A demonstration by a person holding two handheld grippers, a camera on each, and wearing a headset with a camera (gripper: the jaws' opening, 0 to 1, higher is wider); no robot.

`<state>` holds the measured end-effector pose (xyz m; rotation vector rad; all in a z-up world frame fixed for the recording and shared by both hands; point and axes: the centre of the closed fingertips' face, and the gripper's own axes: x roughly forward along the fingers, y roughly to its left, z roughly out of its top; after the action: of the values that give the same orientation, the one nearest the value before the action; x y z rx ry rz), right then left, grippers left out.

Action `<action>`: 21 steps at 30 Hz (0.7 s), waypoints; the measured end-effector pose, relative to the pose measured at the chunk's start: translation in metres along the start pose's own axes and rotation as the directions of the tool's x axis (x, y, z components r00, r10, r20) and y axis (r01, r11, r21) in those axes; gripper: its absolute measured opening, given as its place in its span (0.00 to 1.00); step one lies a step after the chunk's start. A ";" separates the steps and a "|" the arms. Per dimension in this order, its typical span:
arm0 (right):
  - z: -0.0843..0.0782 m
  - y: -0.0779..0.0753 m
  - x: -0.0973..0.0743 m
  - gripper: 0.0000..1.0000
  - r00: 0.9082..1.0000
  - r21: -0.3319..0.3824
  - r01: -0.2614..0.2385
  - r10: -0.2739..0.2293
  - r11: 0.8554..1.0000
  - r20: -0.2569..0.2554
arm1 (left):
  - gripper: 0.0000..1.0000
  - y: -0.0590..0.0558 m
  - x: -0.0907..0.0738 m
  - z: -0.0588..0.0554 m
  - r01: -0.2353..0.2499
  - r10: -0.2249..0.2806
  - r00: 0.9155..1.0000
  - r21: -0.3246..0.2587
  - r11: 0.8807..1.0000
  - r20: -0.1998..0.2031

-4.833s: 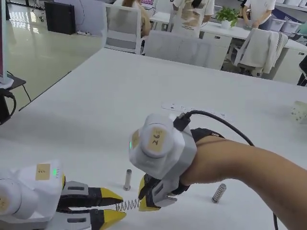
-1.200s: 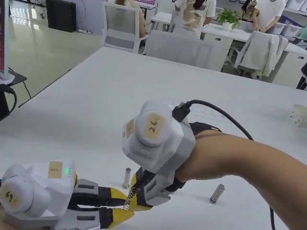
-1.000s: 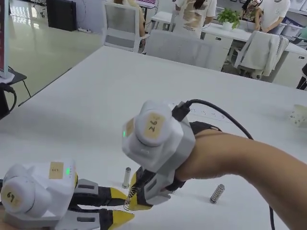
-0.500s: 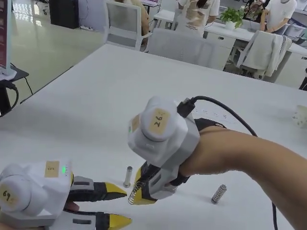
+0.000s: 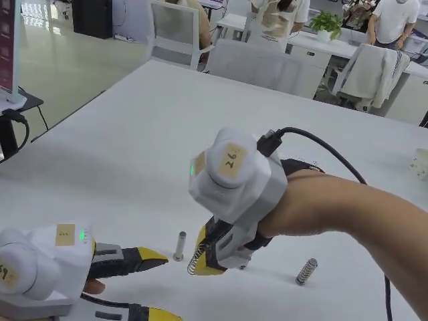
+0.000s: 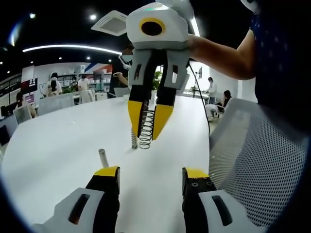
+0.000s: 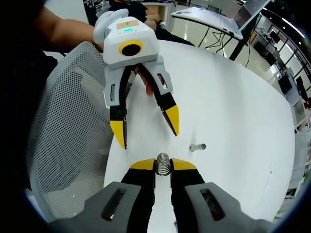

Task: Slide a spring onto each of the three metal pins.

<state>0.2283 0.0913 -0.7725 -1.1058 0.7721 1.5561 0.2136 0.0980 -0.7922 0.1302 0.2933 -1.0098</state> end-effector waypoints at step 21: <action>0.003 -0.027 -0.010 0.09 0.999 0.012 0.050 -0.050 0.999 0.003 | 0.68 0.002 -0.005 -0.004 -0.029 0.029 1.000 -0.041 0.999 0.010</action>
<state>0.2539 0.0975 -0.7606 -1.1055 0.7448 1.5098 0.2125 0.1042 -0.7947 0.0913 0.3016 -0.9751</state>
